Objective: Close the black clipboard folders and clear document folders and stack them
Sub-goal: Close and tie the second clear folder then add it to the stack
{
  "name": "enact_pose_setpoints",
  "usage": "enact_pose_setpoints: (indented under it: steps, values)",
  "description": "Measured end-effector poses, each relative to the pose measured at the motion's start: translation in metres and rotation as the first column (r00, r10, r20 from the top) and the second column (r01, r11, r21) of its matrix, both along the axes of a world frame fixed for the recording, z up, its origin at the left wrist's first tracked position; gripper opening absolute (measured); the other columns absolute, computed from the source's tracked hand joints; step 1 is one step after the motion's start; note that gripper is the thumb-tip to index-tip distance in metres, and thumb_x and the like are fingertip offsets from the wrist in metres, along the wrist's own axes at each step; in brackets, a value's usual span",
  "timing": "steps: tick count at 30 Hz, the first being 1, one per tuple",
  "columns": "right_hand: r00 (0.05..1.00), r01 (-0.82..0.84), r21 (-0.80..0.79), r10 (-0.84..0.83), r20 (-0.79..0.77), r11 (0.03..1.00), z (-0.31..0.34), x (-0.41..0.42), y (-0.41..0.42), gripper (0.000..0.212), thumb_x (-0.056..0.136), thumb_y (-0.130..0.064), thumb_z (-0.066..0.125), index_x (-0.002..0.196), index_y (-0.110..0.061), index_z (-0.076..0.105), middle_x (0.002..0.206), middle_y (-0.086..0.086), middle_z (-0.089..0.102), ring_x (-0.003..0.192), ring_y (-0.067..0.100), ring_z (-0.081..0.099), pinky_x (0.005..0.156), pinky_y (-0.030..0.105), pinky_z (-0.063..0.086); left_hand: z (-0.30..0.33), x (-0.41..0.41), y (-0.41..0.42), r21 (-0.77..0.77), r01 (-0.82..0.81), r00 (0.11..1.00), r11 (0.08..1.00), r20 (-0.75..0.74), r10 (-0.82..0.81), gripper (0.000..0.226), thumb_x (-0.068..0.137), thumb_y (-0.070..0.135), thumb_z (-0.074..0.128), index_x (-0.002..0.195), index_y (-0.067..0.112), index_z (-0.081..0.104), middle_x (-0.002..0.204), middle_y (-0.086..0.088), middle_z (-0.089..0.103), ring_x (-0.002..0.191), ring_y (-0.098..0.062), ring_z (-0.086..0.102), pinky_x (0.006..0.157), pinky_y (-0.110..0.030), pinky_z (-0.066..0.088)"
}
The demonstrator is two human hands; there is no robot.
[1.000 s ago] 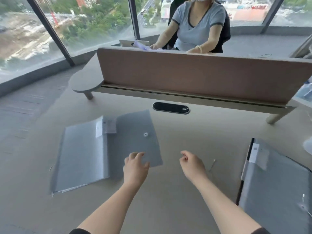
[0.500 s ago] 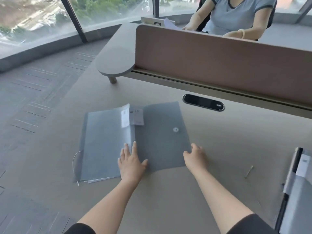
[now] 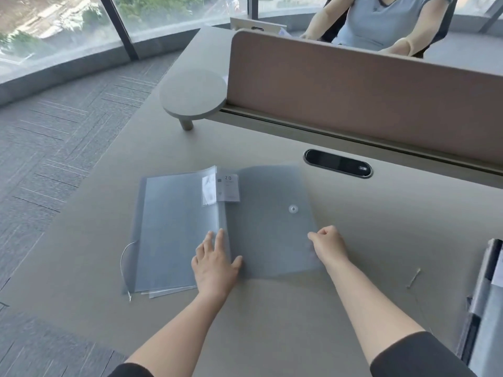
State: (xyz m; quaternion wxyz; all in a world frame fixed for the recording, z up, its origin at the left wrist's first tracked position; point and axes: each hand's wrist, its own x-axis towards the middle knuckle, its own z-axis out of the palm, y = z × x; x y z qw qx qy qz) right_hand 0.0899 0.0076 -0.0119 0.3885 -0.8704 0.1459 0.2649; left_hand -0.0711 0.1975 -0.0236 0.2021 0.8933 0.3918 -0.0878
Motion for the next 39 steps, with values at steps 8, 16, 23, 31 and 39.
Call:
enact_pose_setpoints:
  steps: [8, 16, 23, 31, 39]
  values:
    - [0.984, -0.177, 0.216, 0.177, 0.017, 0.960, 0.042, -0.001, -0.011, 0.034, 0.089, -0.004, 0.042, 0.105, -0.029, 0.059, 0.085, 0.004, 0.077, 0.042, 0.021, 0.051, 0.035, 0.023, 0.034, 0.005, -0.002, 0.002, -0.066, -0.026, 0.999, 0.998, 0.035, 0.028, 0.072, 0.091, 0.045, 0.054, 0.153, 0.024, 0.023, 0.162, -0.002, 0.022, 0.145, -0.026, 0.023, 0.113, -0.041, 0.028]
    - [0.991, -0.131, 0.476, 0.108, 0.076, 0.869, 0.082, -0.012, -0.038, 0.026, 0.095, -0.005, 0.045, 0.106, -0.022, 0.061, 0.083, 0.010, 0.077, 0.044, 0.013, 0.052, 0.041, 0.020, 0.032, 0.037, 0.015, 0.010, -0.476, -0.289, 0.854, 0.830, 0.263, 0.449, 0.079, 0.089, 0.048, 0.062, 0.152, 0.015, 0.029, 0.158, -0.010, 0.033, 0.147, -0.027, 0.027, 0.120, -0.044, 0.022]
    - [0.997, -0.062, 0.676, 0.015, 0.075, 0.734, 0.114, -0.018, -0.066, 0.025, 0.099, -0.008, 0.045, 0.103, -0.026, 0.061, 0.079, 0.007, 0.076, 0.060, 0.013, 0.063, 0.042, 0.022, 0.036, 0.098, 0.024, 0.010, -0.803, -0.020, 0.768, 0.596, 0.369, 0.523, 0.078, 0.076, 0.058, 0.072, 0.141, 0.023, 0.049, 0.139, 0.005, 0.054, 0.128, -0.016, 0.052, 0.110, -0.039, 0.036]
    - [0.987, -0.108, 0.729, -0.017, 0.162, 0.676, 0.144, -0.017, -0.085, 0.024, 0.099, -0.006, 0.046, 0.104, -0.024, 0.061, 0.077, 0.007, 0.075, 0.040, 0.011, 0.045, 0.038, 0.020, 0.034, 0.152, 0.036, -0.010, -0.858, 0.273, 0.683, 0.434, 0.491, 0.541, 0.048, 0.069, 0.020, 0.076, 0.114, 0.008, 0.066, 0.103, -0.012, 0.075, 0.087, -0.027, 0.072, 0.079, -0.041, 0.060]
    - [0.954, -0.125, 0.466, -0.023, 0.299, 0.876, 0.114, -0.020, -0.131, 0.017, 0.082, -0.022, 0.058, 0.093, -0.029, 0.069, 0.070, -0.009, 0.052, 0.061, 0.011, 0.046, 0.056, 0.022, 0.036, 0.121, 0.046, -0.050, -0.950, 0.209, 0.751, 0.230, 0.307, 0.585, 0.044, 0.069, 0.012, 0.071, 0.113, 0.012, 0.066, 0.102, -0.015, 0.074, 0.085, -0.032, 0.070, 0.080, -0.047, 0.059]
